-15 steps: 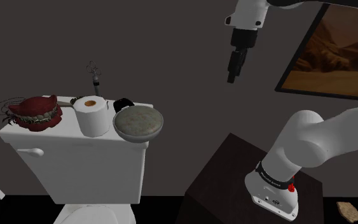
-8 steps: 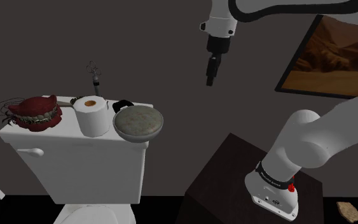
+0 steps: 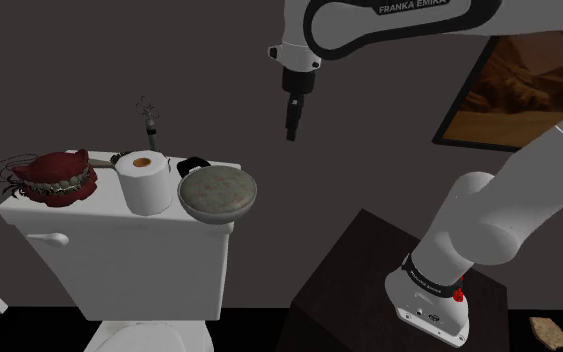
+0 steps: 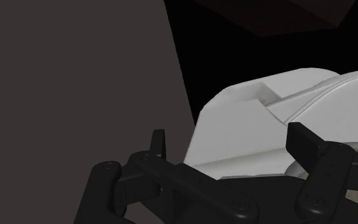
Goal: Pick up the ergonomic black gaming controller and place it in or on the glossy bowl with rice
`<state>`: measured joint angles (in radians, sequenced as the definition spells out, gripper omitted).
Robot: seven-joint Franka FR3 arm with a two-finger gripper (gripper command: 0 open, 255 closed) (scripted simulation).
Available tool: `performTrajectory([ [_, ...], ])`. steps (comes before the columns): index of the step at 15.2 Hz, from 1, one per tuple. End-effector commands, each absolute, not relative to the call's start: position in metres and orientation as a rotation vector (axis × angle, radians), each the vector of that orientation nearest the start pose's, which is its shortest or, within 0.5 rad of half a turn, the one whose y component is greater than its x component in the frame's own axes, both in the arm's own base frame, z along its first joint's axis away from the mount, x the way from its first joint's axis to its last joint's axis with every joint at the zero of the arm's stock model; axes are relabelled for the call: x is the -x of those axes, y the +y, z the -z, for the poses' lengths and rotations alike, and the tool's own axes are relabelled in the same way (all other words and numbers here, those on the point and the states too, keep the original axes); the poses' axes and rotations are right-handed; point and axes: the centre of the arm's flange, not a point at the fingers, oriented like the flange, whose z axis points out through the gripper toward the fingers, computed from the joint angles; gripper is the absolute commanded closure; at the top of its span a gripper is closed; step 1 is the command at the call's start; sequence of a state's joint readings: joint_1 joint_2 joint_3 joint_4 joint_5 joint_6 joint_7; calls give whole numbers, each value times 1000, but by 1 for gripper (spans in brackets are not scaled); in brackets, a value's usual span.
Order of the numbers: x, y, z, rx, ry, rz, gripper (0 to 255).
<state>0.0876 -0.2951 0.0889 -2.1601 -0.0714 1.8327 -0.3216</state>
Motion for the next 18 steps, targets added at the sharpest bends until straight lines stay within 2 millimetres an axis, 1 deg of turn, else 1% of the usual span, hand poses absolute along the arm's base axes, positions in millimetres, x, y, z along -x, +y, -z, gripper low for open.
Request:
performTrajectory([
  [1,-478,90,-506,3118,-911,-47,0],
  [5,-515,118,-487,3093,-1086,-13,0],
  [10,-558,157,-463,3048,-1304,30,0],
  [18,-616,230,-425,2940,-1651,100,0],
])
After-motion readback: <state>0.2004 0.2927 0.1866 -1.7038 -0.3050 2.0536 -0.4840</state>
